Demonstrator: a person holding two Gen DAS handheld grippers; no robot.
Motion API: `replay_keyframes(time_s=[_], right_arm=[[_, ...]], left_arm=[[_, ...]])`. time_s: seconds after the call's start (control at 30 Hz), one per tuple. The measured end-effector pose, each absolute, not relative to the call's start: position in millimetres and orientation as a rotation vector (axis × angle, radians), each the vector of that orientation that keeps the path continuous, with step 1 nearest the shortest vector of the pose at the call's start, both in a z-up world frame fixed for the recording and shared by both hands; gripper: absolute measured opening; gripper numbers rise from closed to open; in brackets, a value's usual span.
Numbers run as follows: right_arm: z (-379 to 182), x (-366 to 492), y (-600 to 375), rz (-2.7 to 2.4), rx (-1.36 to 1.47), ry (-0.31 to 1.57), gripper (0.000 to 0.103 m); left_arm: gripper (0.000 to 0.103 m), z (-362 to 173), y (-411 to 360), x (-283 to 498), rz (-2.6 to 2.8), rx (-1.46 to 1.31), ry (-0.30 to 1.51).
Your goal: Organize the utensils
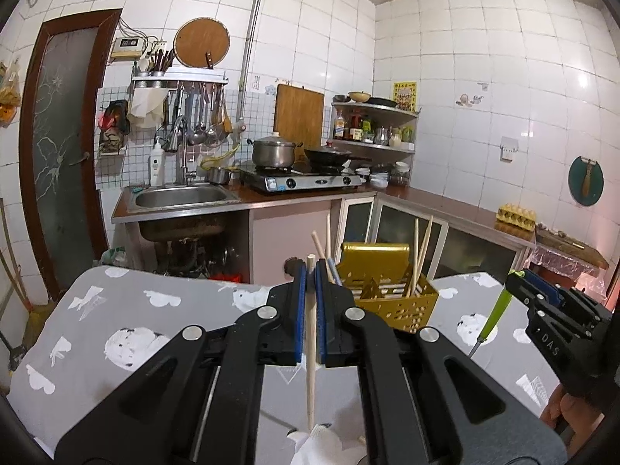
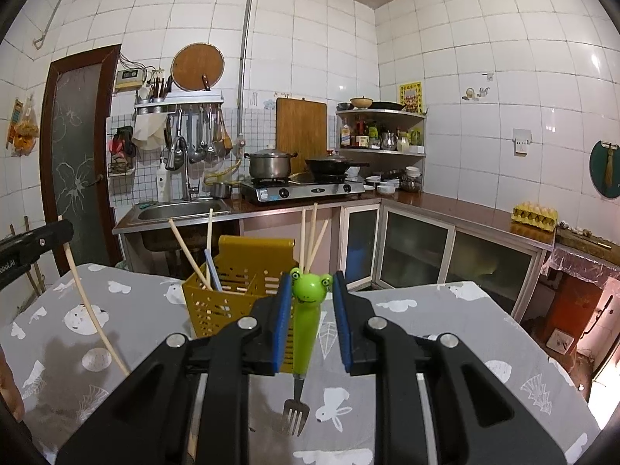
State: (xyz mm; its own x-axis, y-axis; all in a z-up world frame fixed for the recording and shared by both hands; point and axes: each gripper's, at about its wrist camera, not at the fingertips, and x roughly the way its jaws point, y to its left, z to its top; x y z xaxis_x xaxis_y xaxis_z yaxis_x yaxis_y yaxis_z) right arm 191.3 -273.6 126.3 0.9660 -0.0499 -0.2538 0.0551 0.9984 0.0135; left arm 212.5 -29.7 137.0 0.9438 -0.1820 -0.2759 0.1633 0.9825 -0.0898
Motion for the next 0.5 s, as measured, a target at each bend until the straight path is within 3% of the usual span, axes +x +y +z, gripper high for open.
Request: replay_keyframes(time_s=[0.5], right_arm=[[196, 226, -280, -0.027, 0.040, 0.181, 0.022]], left_arm=[[0.004, 214, -51, 243, -0.249, -0.083, 0.179]])
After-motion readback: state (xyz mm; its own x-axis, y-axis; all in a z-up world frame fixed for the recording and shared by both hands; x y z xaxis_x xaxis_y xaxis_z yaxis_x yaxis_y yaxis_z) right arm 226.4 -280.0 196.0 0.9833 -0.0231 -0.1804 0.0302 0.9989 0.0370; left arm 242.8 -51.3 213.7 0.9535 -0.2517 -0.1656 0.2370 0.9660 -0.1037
